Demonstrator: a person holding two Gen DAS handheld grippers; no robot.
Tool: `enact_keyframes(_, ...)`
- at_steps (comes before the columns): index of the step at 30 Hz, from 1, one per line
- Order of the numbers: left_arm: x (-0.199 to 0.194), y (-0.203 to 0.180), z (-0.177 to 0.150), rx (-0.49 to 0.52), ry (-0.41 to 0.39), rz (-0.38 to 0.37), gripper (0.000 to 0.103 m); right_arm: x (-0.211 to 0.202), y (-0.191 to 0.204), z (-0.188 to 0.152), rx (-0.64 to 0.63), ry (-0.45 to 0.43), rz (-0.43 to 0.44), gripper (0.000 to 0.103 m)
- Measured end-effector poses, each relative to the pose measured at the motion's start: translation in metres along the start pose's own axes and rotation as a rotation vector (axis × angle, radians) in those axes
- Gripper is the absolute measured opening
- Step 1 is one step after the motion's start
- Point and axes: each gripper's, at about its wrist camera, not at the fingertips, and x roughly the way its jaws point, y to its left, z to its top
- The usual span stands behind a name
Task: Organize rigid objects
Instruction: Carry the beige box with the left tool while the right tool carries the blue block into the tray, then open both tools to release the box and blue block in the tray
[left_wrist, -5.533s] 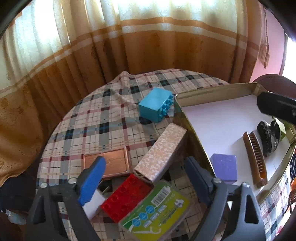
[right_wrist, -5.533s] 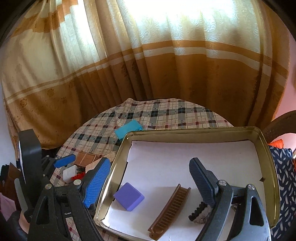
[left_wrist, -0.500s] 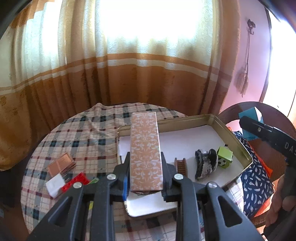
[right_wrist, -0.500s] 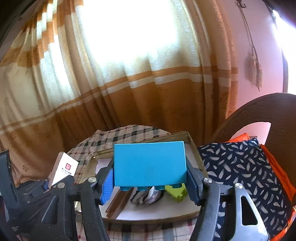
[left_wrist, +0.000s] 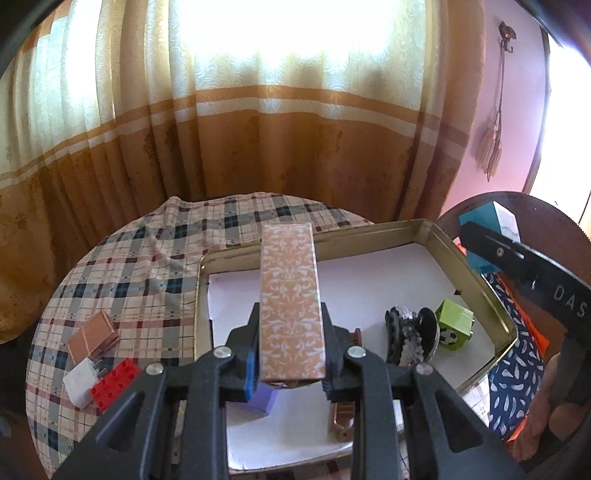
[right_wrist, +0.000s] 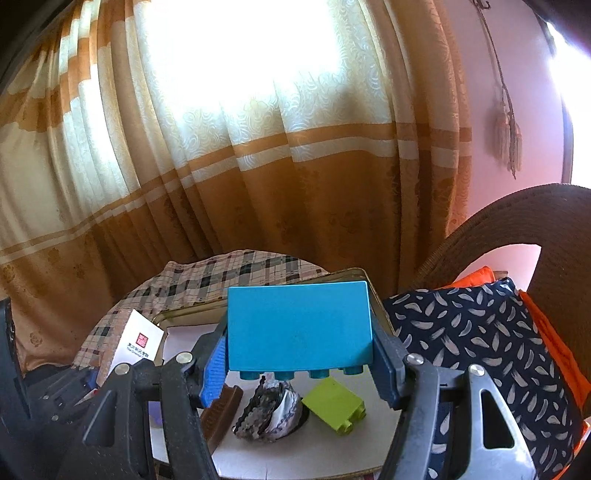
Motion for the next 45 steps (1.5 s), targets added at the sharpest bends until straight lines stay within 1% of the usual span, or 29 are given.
enact_keyframes(6,0.013,-0.007,0.006,0.015,0.019,0.024,0.025,0.011,-0.002,0.006,-0.001,0.016,-0.011,0.067)
enact_keyframes(9,0.022,-0.01,0.009,0.019,0.042,0.037,0.025,0.019,-0.002,0.006,-0.006,0.029,-0.014,0.067)
enact_keyframes(12,0.033,-0.012,0.011,0.019,0.071,0.044,0.025,0.028,-0.003,0.007,-0.009,0.047,-0.02,0.067)
enact_keyframes(20,0.05,-0.015,0.013,0.019,0.113,0.052,0.024,0.05,-0.009,0.009,0.009,0.113,-0.044,0.067)
enact_keyframes(28,0.064,-0.017,0.014,0.013,0.157,0.063,0.024,0.067,-0.011,0.006,0.01,0.165,-0.038,0.067)
enact_keyframes(38,0.081,-0.012,0.01,-0.006,0.213,0.079,0.024,0.076,-0.014,0.004,0.02,0.193,-0.045,0.067)
enact_keyframes(42,0.083,-0.011,0.009,-0.008,0.223,0.082,0.025,0.08,-0.012,0.003,0.019,0.209,-0.023,0.067)
enact_keyframes(44,0.082,-0.011,0.01,-0.008,0.222,0.083,0.026,0.082,-0.011,0.002,0.025,0.209,-0.015,0.068)
enact_keyframes(45,0.08,-0.011,0.01,-0.012,0.214,0.08,0.038,0.081,-0.012,0.002,0.03,0.206,-0.021,0.07)
